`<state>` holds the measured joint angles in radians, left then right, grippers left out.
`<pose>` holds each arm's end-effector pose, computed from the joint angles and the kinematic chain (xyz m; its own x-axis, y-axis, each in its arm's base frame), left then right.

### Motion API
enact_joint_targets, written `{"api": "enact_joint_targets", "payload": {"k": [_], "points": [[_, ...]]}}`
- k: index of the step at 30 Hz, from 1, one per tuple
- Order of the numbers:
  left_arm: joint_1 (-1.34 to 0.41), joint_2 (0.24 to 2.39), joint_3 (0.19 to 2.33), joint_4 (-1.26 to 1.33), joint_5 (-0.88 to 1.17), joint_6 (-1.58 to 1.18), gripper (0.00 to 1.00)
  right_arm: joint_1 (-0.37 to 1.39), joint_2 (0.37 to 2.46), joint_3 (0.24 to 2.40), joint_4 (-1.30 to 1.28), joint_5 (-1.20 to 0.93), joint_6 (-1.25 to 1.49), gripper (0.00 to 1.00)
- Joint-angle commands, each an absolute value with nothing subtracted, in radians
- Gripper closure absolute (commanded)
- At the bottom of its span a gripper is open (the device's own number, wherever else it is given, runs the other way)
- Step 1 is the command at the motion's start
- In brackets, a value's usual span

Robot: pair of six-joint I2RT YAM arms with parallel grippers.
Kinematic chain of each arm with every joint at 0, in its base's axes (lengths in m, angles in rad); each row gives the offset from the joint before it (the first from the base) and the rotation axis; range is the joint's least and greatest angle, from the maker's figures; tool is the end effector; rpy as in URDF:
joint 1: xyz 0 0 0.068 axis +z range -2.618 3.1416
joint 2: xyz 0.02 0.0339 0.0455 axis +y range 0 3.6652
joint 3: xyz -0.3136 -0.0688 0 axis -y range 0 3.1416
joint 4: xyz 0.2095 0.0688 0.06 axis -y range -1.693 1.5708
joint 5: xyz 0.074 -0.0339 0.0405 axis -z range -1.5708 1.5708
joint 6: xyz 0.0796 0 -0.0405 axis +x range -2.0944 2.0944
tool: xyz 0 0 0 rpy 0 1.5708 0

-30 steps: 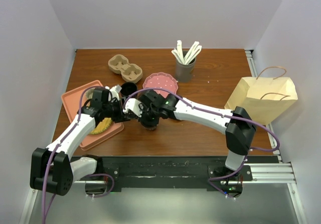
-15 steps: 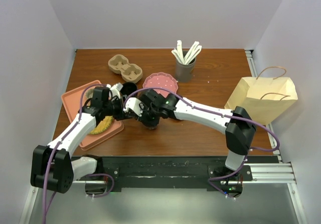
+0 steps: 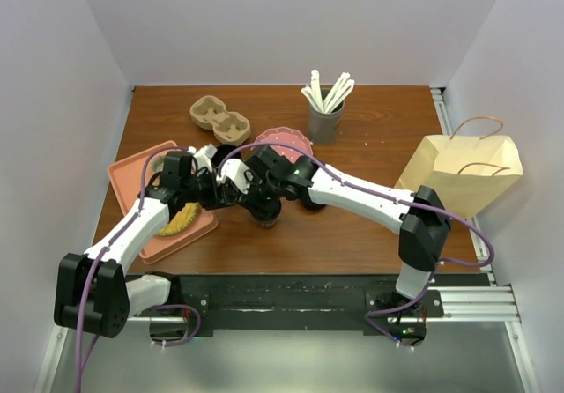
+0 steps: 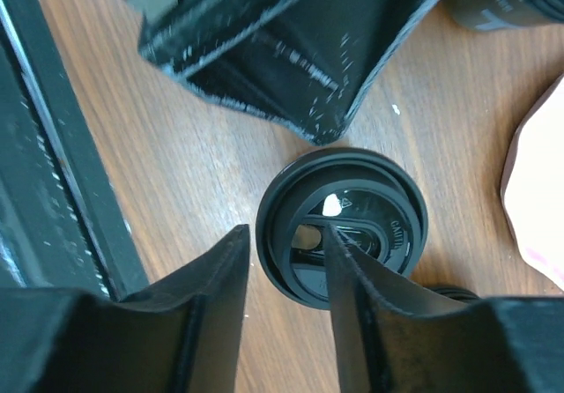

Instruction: Pack the takeout coffee

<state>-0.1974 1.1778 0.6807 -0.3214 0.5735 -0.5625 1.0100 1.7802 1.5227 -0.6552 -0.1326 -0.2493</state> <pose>0.1964 -0.0833 0.2532 -0.8874 -0.2794 -0.3668 0.0651 0.7116 -0.6995 0.2020 0.3414 0.3040 -0.1901 -0.7624 -0.6185 -0.9589 0.2792 -0.0495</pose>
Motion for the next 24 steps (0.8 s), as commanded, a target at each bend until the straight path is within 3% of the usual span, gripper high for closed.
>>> {"api": "enact_joint_targets", "payload": {"k": [1, 10, 16, 24], "points": [[-0.19, 1.175, 0.677, -0.264, 0.615, -0.538, 0.45, 0.98, 1.7, 1.589, -0.647, -0.195, -0.135, 0.51], [-0.192, 1.175, 0.646, -0.189, 0.669, -0.543, 0.44, 0.79, 1.684, 1.604, -0.63, -0.296, 0.144, 0.42], [-0.193, 1.192, 0.635, -0.161, 0.686, -0.548, 0.44, 0.68, 1.738, 1.586, -0.669, -0.518, 0.176, 0.32], [-0.201, 1.218, 0.629, -0.156, 0.689, -0.548, 0.45, 0.663, 1.816, 1.571, -0.696, -0.591, 0.173, 0.39]]}}
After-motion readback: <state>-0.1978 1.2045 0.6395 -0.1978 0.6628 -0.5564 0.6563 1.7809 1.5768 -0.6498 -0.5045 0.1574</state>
